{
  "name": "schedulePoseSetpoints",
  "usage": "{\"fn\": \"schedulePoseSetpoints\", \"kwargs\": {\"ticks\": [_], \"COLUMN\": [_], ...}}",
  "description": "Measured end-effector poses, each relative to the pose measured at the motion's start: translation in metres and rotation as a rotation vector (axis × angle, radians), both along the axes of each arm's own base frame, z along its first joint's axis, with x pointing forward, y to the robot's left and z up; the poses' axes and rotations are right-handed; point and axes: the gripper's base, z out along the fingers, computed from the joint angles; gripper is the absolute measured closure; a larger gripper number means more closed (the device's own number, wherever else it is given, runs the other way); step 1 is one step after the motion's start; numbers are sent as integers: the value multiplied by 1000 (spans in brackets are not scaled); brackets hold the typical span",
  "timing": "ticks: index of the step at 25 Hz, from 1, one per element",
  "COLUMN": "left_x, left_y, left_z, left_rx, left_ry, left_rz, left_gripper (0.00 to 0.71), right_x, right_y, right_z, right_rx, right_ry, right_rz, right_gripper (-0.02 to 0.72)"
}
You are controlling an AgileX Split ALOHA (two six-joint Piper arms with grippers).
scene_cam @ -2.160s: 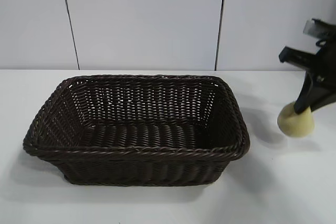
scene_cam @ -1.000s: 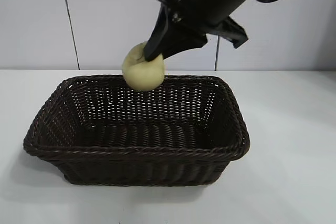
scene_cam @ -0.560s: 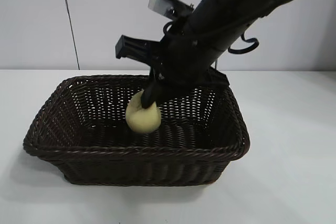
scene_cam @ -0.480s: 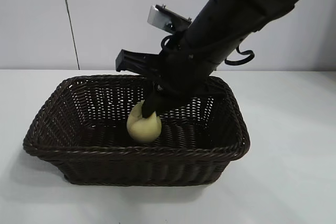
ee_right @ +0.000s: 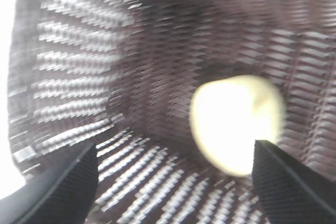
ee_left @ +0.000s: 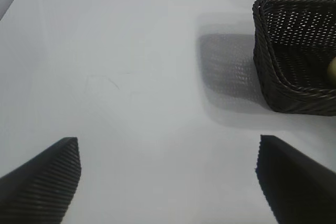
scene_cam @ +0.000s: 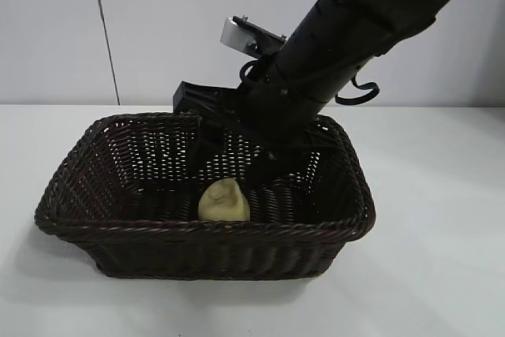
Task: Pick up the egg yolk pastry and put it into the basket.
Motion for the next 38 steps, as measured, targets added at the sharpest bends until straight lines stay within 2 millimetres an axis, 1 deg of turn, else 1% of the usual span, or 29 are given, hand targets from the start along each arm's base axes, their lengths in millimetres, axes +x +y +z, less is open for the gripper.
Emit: {"fn": "schedulePoseSetpoints", "kwargs": {"ticks": [3, 7, 13, 15, 17, 19, 22, 24, 27, 31, 34, 38], "left_x": [0, 0, 0, 0, 0, 0, 0, 0, 0, 0, 0, 0], "left_y": [0, 0, 0, 0, 0, 0, 0, 0, 0, 0, 0, 0], "left_z": [0, 0, 0, 0, 0, 0, 0, 0, 0, 0, 0, 0], "left_rx": [0, 0, 0, 0, 0, 0, 0, 0, 0, 0, 0, 0], "left_ry": [0, 0, 0, 0, 0, 0, 0, 0, 0, 0, 0, 0], "left_rz": [0, 0, 0, 0, 0, 0, 0, 0, 0, 0, 0, 0], "left_gripper": [52, 52, 52, 52, 52, 52, 52, 52, 52, 52, 52, 52], "right_x": [-2, 3, 21, 23, 22, 22, 28, 34, 45, 58, 67, 73], "right_y": [0, 5, 14, 15, 13, 5, -17, -37, -72, -116, -155, -203], "right_z": [11, 34, 84, 92, 92, 88, 82, 78, 76, 75, 75, 75], "right_rx": [16, 23, 78, 78, 42, -25, -177, -296, -416, -465, -465, -475], "right_ry": [22, 37, -46, -60, -51, -26, 1, 16, 46, 100, 125, 155], "right_rz": [2, 56, 81, 90, 104, 104, 59, 1, -80, -184, -281, -367], "right_gripper": [122, 122, 122, 122, 122, 122, 122, 122, 122, 122, 122, 122]}}
